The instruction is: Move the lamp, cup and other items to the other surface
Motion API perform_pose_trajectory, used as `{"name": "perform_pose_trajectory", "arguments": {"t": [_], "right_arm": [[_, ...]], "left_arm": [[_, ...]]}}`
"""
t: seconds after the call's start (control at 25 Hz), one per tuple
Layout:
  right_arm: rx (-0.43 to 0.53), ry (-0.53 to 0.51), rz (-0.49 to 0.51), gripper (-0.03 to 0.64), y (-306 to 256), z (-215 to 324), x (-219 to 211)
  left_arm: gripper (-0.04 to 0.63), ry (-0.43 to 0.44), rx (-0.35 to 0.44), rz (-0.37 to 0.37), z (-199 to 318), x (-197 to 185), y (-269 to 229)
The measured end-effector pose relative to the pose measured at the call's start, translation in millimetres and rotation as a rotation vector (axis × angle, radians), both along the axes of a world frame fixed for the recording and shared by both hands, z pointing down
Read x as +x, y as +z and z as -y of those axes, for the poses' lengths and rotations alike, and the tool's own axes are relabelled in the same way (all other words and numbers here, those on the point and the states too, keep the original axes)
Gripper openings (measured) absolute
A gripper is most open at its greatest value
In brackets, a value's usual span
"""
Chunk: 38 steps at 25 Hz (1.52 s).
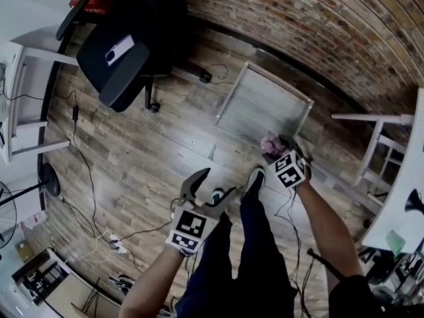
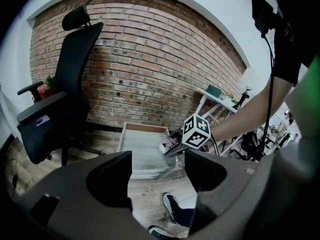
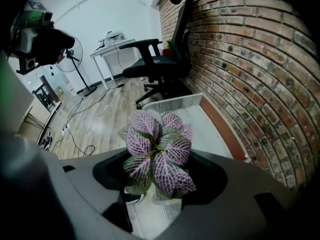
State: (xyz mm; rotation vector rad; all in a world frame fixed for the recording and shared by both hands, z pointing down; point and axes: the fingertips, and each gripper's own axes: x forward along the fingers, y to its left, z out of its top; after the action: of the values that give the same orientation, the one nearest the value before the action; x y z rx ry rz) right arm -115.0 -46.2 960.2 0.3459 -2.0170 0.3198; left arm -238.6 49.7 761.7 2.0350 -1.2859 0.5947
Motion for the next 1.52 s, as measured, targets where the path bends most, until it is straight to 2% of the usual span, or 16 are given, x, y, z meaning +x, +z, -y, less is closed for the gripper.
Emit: {"name": "perform_pose_trajectory", "arguments": {"t": [0.12, 0.28, 0.44, 0.64, 1.0, 1.16, 1.36, 1.52], "right_arm": [[-0.047, 0.053, 0.026, 0.298, -42.1, -24.8, 6.5], [-0.045, 0.133, 0.027, 0.298, -104.7, -37.5, 21.5], [-0.027, 0.202, 0.049, 0.298, -173.0, -59.3, 38.0], [0.029, 0.275, 0.076, 0.298, -248.8, -84.0, 55.3], [0.176, 0.501, 0.084, 0.298, -352.8, -123.0, 132.8], [0.212, 0.575, 0.052, 0.298, -377.1, -141.2, 177.6], [0.229, 0.71, -0.002, 0.298, -395.9, -165.4, 258.7], [0.238, 0.785, -0.009, 0.298, -404.0, -177.8, 308.6]], "left_arm": [[0.325, 0.022, -0.013, 0.013, -19.7, 4.6, -27.0], [0.325, 0.069, 0.042, 0.023, -26.9, 10.2, -72.6], [0.325, 0.042, 0.093, 0.002, -39.7, 5.8, -128.0], [0.325, 0.029, 0.134, -0.025, -60.0, -7.5, -182.0], [0.325, 0.111, 0.197, -0.056, -91.0, -2.3, -242.8], [0.325, 0.189, 0.22, -0.062, -97.6, 20.2, -250.8], [0.325, 0.263, 0.224, -0.098, -102.3, 72.7, -256.1], [0.325, 0.31, 0.246, -0.098, -101.5, 107.0, -266.4]]}}
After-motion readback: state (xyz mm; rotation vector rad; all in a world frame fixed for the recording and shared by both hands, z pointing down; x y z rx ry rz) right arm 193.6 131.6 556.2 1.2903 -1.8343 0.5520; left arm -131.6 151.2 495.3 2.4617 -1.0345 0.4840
